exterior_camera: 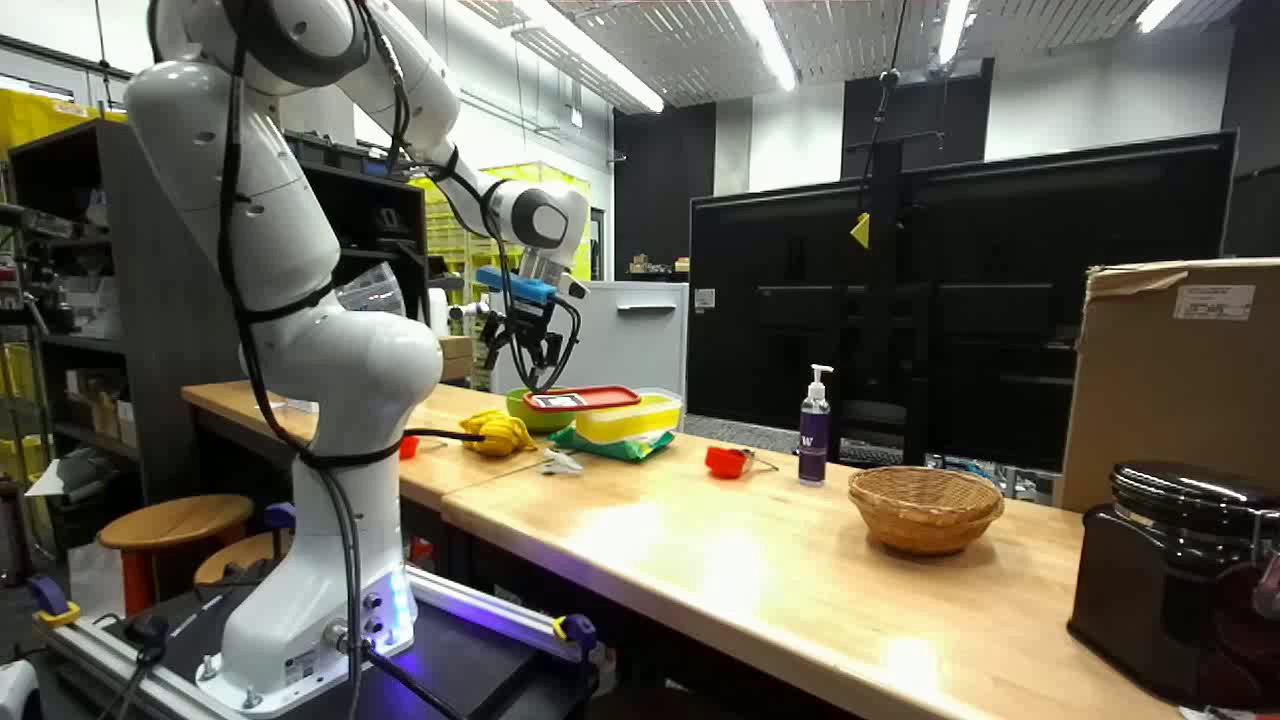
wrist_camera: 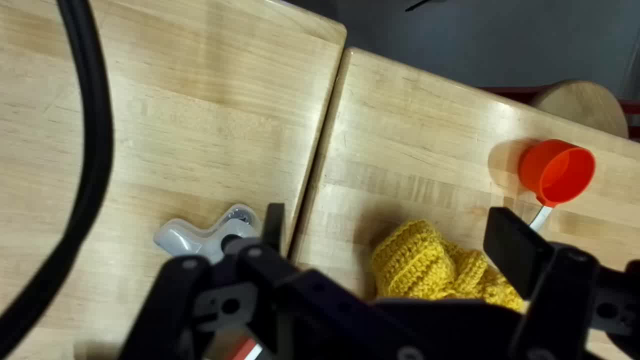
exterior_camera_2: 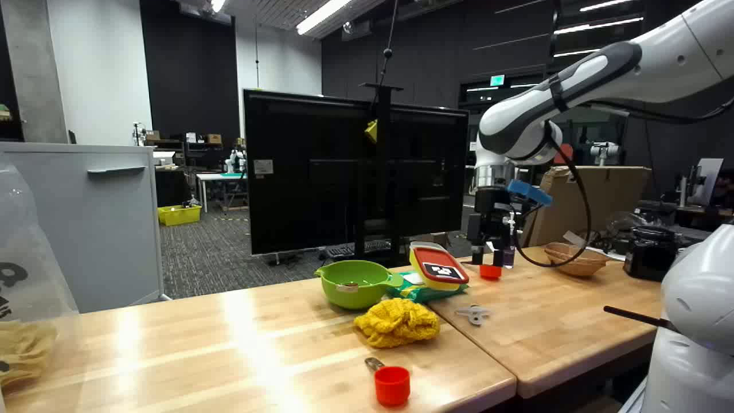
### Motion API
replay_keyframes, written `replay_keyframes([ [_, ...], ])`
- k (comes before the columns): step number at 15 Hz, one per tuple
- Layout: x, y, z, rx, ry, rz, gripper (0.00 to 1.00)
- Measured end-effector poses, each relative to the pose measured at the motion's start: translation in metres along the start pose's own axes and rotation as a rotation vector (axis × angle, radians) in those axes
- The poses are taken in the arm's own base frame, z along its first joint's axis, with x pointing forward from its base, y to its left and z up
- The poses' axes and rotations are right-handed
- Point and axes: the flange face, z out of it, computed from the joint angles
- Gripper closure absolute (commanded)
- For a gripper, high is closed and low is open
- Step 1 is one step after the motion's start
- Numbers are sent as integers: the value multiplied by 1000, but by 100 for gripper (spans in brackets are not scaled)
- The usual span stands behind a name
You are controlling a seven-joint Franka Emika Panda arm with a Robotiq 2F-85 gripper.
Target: Move the spoon forward, then use the spoon to stir in the green bowl
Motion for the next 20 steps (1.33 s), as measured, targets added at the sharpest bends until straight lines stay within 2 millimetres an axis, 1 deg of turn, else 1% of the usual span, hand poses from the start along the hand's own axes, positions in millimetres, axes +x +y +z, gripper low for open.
replay_keyframes([
  [6, 0, 0, 0, -1, -1, 1, 0],
  [8, -2, 6, 0, 0, -15, -34, 0],
  [10, -6, 23, -6, -6, -53, -126, 0],
  [12, -7, 47, -22, -20, -97, -223, 0],
  [13, -4, 60, -31, -29, -114, -271, 0],
  [15, 12, 81, -51, -56, -132, -370, 0],
  [16, 24, 90, -59, -72, -138, -422, 0],
  [18, 58, 102, -71, -101, -139, -527, 0],
  [19, 68, 104, -72, -104, -144, -533, 0],
  [20, 72, 105, -66, -100, -158, -531, 0],
])
